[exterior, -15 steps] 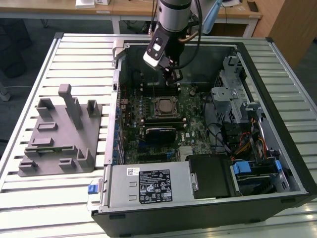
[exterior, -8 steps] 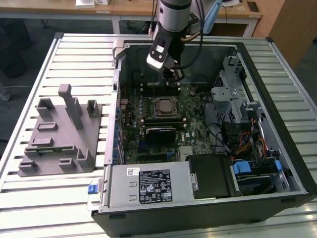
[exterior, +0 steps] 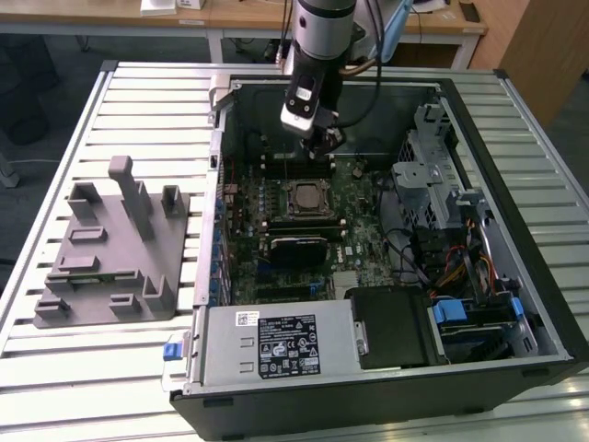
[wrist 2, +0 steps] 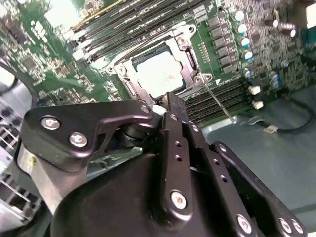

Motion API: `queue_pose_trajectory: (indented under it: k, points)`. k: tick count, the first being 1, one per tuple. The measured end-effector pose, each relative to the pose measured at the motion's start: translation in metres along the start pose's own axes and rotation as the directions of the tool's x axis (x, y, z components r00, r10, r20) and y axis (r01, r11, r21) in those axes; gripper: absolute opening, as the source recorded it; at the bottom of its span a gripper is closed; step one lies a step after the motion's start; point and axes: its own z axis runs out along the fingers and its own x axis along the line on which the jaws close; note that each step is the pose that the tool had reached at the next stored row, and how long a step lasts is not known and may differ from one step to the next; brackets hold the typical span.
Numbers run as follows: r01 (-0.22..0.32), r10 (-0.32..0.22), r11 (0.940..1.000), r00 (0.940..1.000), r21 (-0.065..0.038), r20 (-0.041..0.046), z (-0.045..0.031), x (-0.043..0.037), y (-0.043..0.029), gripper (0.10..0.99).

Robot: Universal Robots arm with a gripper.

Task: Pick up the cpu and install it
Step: 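Install the first cpu locking lever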

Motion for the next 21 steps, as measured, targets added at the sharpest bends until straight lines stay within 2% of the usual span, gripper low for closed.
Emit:
queue_pose_trajectory:
  k: [3, 6, 11, 15, 21]
  points:
    - [0.054, -0.054, 0.9985, 0.9985, 0.002, -0.0007, 0.0001, 0.0000, 0.0000, 0.106]
    - [0.108, -0.108, 0.9942, 0.9942, 0.003, -0.0014, 0.0002, 0.0000, 0.0000, 0.106]
    - [0.198, -0.198, 0.9801, 0.9801, 0.006, -0.0030, 0.0004, 0.0000, 0.0000, 0.106]
    - [0.268, -0.268, 0.9633, 0.9633, 0.008, -0.0043, 0.0004, 0.0000, 0.0000, 0.106]
    - [0.372, -0.372, 0.9281, 0.9282, 0.011, -0.0067, 0.0006, 0.0000, 0.0000, 0.106]
